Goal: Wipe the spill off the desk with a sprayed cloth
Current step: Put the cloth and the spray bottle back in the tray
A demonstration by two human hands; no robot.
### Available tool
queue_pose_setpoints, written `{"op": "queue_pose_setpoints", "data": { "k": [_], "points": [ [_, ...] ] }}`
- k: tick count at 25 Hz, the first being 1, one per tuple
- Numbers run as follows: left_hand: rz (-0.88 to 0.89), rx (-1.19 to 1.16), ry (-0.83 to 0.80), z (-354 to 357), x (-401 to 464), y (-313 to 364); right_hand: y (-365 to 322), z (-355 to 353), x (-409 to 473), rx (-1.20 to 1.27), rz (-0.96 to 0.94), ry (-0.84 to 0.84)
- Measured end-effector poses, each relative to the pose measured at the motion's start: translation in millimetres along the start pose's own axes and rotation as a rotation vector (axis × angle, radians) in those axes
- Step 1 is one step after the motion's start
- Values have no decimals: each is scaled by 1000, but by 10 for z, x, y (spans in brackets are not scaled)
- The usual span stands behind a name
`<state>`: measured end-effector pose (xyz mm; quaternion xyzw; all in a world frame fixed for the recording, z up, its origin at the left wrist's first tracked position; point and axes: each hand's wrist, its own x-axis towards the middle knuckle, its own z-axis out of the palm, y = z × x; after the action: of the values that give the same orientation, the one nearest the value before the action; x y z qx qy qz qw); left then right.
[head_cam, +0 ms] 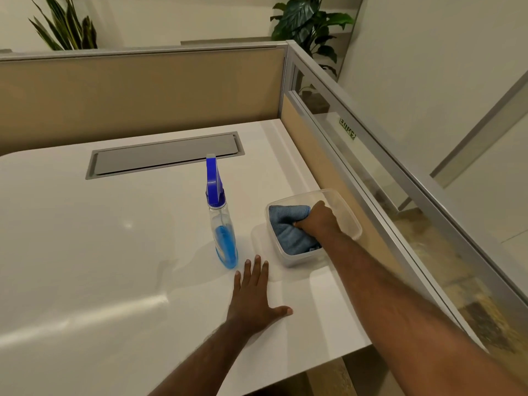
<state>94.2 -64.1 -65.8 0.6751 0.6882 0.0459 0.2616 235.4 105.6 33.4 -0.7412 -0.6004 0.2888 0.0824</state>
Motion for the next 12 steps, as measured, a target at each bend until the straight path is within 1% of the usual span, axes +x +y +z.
{"op": "queue_pose_setpoints", "data": {
  "k": [1,2,3,4,5,6,7,8,9,10,12],
  "points": [
    [-2,0,-4,8,12,-4,-14,-4,-77,-44,-30,153],
    [-4,-2,-9,16,19,-7,-9,3,-149,-89,-114,316],
    [-7,-5,-13,23,29,-12,16,26,-213,-114,-240,442],
    [-8,-8,-13,33,36,-18,44,56,-274,-95,-391,469],
    [-9,-7,-12,42,41,-23,71,86,-330,-73,-532,395],
    [-8,-6,-13,48,45,-25,102,123,-354,-91,-626,248],
    [-9,-4,-17,50,47,-24,121,156,-347,-171,-668,90],
    [-13,-5,-25,50,49,-24,119,177,-302,-280,-656,-57],
    [-18,-8,-31,50,51,-23,102,185,-231,-367,-605,-176],
    [-22,-10,-34,50,53,-23,64,189,-163,-412,-553,-247],
    [-26,-8,-44,43,63,-19,-20,197,-44,-437,-504,-268]
  ]
}}
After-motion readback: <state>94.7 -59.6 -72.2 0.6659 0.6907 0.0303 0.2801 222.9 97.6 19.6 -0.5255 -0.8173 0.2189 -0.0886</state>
